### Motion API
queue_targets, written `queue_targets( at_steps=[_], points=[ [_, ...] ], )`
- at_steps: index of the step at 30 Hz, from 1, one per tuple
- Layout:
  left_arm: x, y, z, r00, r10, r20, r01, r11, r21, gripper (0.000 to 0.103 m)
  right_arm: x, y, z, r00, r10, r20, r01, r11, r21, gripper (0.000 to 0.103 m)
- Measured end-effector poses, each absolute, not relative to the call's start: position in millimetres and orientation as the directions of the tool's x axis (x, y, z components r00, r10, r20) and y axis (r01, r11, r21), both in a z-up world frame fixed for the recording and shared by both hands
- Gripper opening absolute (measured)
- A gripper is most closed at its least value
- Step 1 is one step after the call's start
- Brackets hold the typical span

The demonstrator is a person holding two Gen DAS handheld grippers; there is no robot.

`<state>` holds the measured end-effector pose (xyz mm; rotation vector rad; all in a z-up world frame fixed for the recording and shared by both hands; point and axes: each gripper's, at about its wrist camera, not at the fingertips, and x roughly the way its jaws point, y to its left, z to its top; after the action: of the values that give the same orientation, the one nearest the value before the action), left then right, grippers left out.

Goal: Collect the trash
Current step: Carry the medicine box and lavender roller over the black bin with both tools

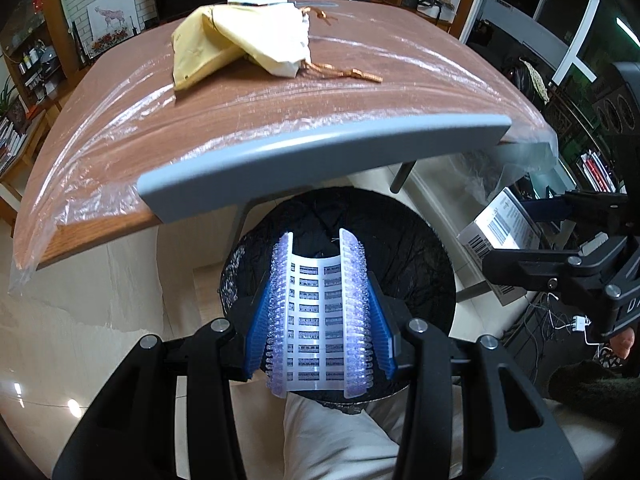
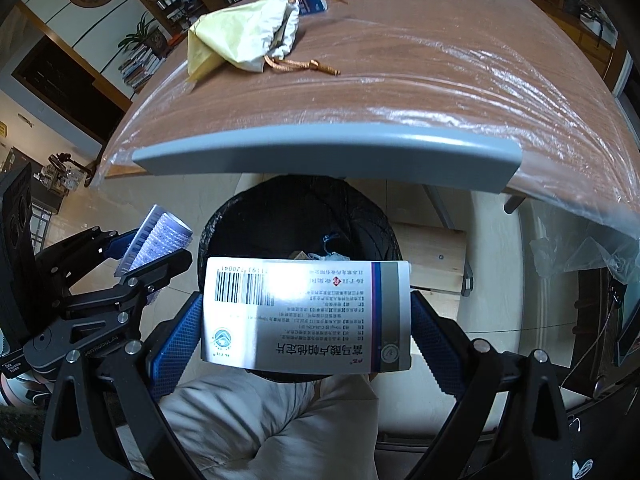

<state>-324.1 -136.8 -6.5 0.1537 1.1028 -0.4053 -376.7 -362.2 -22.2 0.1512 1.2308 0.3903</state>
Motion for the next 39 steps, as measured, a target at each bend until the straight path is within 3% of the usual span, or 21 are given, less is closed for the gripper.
queue_targets(
  at_steps=[39],
  points=[
    [-315,-152,-71,0.278,-0.15,-0.949,0.419,0.908,-0.021,0.045,-356,-338,-76,0.225,0.269,-0.937,-0.221,0.95,0.219,0.095]
  ],
)
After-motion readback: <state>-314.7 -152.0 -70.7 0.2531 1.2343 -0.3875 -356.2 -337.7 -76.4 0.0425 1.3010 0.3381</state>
